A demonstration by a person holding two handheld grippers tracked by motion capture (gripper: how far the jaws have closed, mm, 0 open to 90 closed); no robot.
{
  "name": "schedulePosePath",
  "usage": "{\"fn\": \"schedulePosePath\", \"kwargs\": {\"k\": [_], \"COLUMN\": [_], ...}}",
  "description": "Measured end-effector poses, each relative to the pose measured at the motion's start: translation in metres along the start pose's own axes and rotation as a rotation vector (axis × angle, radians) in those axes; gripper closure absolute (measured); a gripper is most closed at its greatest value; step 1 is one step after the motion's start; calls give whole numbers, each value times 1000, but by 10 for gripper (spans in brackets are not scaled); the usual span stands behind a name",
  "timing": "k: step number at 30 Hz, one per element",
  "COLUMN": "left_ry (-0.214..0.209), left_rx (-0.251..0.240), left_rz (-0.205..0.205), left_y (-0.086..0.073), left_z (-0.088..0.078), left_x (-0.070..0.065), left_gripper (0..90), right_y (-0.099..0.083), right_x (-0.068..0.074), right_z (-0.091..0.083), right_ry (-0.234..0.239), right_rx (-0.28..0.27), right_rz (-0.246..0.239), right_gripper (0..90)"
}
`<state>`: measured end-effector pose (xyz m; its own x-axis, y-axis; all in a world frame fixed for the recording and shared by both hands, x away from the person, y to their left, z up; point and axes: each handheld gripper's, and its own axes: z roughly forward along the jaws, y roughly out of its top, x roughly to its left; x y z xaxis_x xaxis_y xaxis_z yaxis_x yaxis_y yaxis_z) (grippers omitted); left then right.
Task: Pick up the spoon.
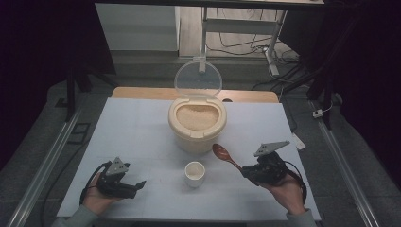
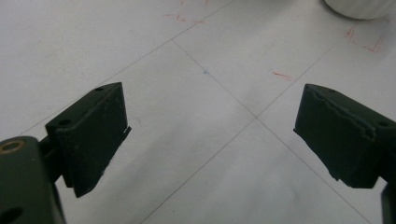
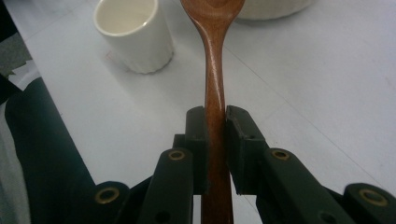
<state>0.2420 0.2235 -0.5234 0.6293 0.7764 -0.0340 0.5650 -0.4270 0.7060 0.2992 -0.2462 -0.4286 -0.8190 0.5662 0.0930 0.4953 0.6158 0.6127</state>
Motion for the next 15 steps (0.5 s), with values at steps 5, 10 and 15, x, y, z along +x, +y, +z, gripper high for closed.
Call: {"fn": "schedulePosePath", "kwargs": {"k": [5, 10, 15], "left_ry": [0, -1, -1], "left_rx": [-1, -3, -3], "left_rz": [0, -3, -5], "left_y": [0, 0, 0], "left_z": [0, 0, -1], "left_x": [0, 1, 1], "left_gripper": [96, 96, 96], "right_y": [5, 12, 20], "right_x": [4, 9, 14], "right_z": [1, 2, 6], "right_ry": [12, 21, 36], "right_rx": [-17, -10, 4], "right_rz": [-37, -62, -98], "right_gripper": [794, 794, 794]}}
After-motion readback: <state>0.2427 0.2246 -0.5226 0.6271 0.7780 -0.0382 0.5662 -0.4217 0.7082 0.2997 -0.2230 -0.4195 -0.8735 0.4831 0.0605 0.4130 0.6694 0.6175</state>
